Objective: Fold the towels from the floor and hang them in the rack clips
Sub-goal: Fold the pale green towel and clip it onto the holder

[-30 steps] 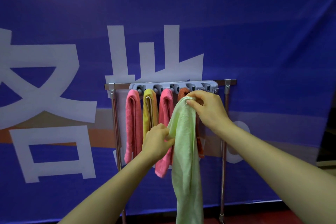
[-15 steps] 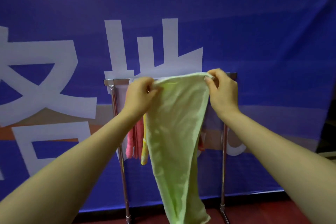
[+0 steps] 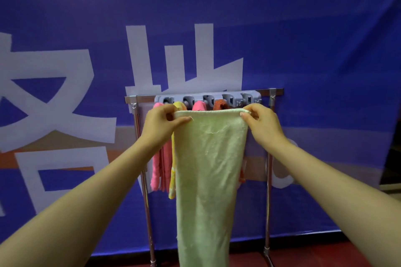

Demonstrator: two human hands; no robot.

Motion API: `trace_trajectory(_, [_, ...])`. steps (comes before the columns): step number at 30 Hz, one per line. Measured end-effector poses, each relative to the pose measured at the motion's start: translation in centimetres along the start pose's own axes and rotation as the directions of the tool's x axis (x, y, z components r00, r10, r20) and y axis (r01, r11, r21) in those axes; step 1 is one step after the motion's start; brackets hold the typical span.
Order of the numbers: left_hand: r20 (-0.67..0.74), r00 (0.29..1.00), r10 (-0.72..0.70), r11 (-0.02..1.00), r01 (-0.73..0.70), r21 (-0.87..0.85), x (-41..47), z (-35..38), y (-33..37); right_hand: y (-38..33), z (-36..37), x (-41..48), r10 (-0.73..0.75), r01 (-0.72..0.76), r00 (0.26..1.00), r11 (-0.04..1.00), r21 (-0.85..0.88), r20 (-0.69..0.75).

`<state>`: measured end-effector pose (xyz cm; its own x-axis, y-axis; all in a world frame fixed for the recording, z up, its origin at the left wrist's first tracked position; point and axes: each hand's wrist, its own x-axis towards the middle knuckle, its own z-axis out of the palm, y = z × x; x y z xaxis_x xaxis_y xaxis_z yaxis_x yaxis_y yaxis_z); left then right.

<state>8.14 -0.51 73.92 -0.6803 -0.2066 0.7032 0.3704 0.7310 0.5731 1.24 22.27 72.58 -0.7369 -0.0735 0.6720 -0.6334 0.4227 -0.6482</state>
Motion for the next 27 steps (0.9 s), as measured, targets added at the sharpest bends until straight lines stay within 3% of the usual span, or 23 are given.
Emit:
trace_trajectory(4, [-0.001,0.996,-0.089,0.973,0.087,-0.214,-0.2,0.1,0.2,-0.1,0.3,0.2,0.014,-0.015,1.0,0.991,0.13,0.006])
trace_trajectory(6, [0.015,0.994,-0.105,0.968,0.106,-0.228,-0.4,0.0,0.6,-0.2,0.4,0.2,0.013,-0.016,1.0,0.988,0.152,0.019])
trace_trajectory(9, [0.194,0.98,-0.049,0.964,0.098,-0.248,-0.7,-0.5,1.2,-0.3,0.3,0.3,0.011,-0.012,1.0,0.99,0.142,0.011])
trace_trajectory(11, [0.4,0.917,-0.007,0.945,0.137,-0.298,-0.9,-1.2,1.7,-0.2,0.2,0.3,0.003,-0.005,1.0,0.992,0.127,0.017])
trace_trajectory(14, [0.66,0.75,0.042,0.966,0.137,-0.218,-1.1,-2.0,2.9,-0.2,0.3,0.1,-0.019,0.014,0.999,0.994,0.105,0.046])
trace_trajectory(17, [0.825,0.563,0.05,0.99,0.084,-0.118,-1.0,-2.1,4.4,-0.4,0.7,-0.3,-0.038,0.03,0.996,0.994,0.103,0.075])
trace_trajectory(19, [0.876,0.482,-0.001,0.994,0.098,-0.053,-1.0,-1.9,4.7,-0.4,1.0,-0.5,-0.032,0.023,0.997,0.993,0.117,0.077])
trace_trajectory(24, [0.89,0.454,-0.029,0.961,0.259,-0.101,-1.3,-1.3,4.5,-0.5,0.8,-0.6,-0.038,0.026,0.995,0.99,0.139,0.087])
trace_trajectory(25, [0.899,0.438,-0.014,0.964,0.246,-0.105,-1.3,-1.2,4.5,-0.6,0.7,-0.6,-0.045,0.032,0.995,0.989,0.141,0.093])
trace_trajectory(27, [0.901,0.432,0.037,0.994,0.073,-0.076,-1.5,-1.0,4.7,-0.9,0.7,-0.7,-0.058,0.043,0.993,0.989,0.143,0.101])
